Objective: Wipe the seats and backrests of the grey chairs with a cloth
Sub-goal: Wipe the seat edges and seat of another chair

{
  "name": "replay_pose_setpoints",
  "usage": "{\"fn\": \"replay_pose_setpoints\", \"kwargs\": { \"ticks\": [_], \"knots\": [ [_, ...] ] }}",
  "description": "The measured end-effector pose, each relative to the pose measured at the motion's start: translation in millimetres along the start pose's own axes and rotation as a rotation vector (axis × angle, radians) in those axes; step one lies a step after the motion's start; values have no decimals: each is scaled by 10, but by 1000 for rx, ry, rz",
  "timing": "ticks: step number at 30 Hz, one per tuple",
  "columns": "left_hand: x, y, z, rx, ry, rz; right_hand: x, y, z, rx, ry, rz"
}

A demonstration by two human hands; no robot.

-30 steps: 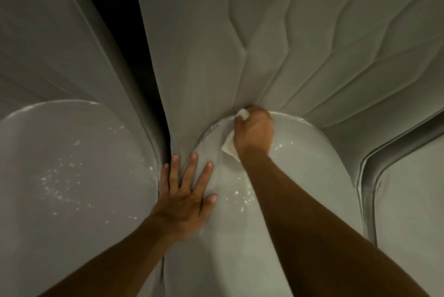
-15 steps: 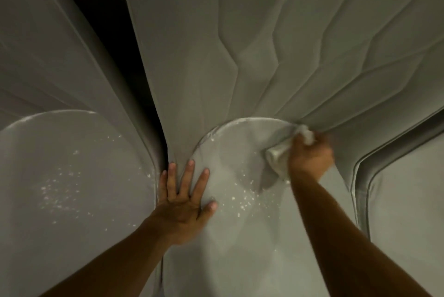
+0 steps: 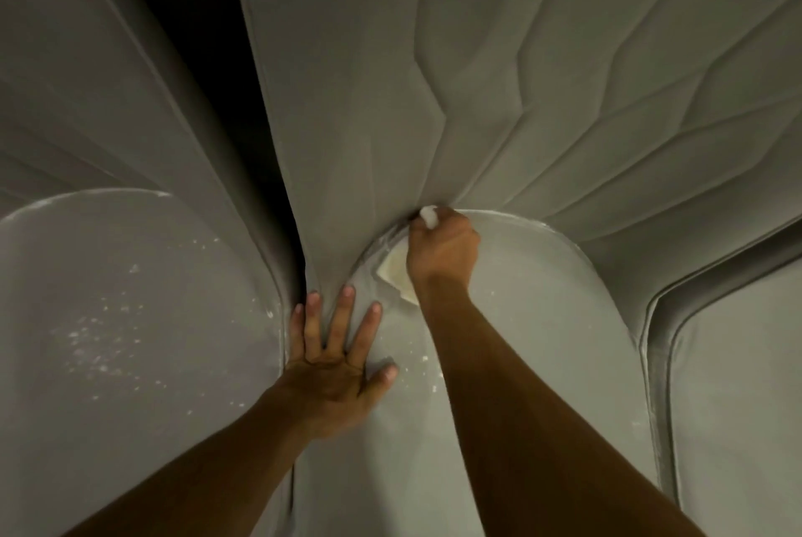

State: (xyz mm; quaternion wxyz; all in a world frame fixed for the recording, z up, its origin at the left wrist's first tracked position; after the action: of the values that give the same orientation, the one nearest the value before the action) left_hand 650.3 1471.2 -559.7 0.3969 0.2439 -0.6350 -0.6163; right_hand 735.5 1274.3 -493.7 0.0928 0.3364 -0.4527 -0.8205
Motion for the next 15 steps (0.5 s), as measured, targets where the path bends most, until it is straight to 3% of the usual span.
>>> {"fn": "replay_pose_setpoints", "kwargs": {
  "ticks": [5,7,10,13,15],
  "knots": [
    [0,20,-12,-17,-8,14,-57,-154,209,-235,360,212],
    [-7,17,-15,-23,1,3,13,-91,208,-228,376,199],
    [-30,3,-11,-32,19,-55,383,258,65,3,90,-23],
    [-24,4,-25,-39,19,-76,1042,735,-36,361,-356,-221],
    [-14,8,-31,-50,24,-54,1393,860,-57,456,-629,-322]
  ]
}}
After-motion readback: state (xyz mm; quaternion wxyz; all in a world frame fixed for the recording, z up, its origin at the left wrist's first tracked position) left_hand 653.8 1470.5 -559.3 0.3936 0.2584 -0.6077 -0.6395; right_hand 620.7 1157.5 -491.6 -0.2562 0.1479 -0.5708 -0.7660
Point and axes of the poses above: each hand's wrist, its own z-axis away from the middle knuckle, its own y-axis out of the back of the hand, x = y × z, the point moved 7 cm from there along -z, towards the middle knuckle, and after that the axes turned 11 degrees about z, right-handed, at the moved point
